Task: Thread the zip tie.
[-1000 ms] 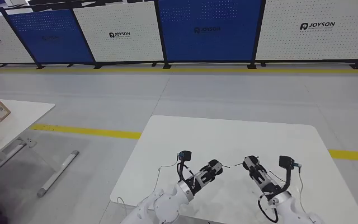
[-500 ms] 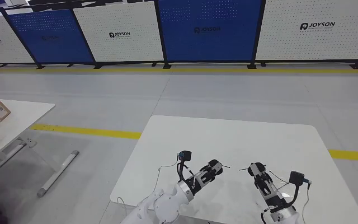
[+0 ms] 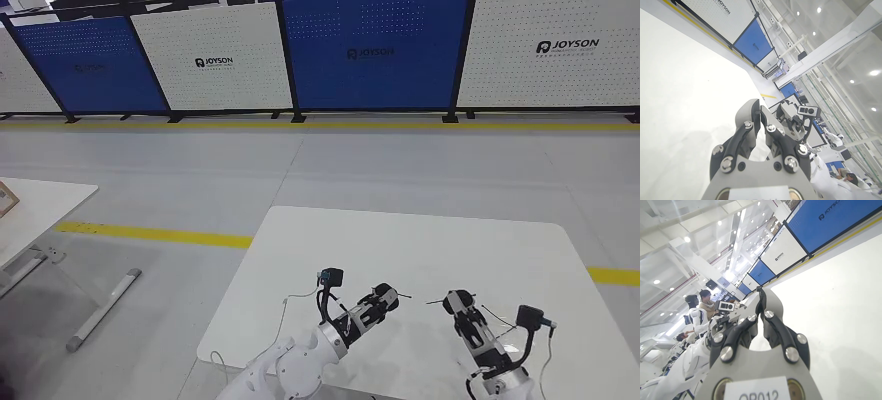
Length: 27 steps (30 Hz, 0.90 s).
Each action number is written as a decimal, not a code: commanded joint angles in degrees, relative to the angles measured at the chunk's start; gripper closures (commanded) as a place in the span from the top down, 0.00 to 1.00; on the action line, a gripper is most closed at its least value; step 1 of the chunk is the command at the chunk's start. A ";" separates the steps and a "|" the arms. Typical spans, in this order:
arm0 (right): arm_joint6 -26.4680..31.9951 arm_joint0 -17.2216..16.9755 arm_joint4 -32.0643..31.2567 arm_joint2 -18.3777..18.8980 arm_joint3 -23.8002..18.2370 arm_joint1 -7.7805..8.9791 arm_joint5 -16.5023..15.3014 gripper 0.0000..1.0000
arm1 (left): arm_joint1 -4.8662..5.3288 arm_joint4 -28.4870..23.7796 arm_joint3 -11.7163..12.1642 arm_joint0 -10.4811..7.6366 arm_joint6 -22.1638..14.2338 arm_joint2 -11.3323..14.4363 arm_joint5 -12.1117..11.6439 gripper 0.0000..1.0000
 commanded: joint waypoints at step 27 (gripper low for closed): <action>0.37 5.29 -1.87 -4.84 3.64 -2.86 4.81 0.00 | 0.00 0.00 0.00 0.00 0.00 0.00 0.00 0.00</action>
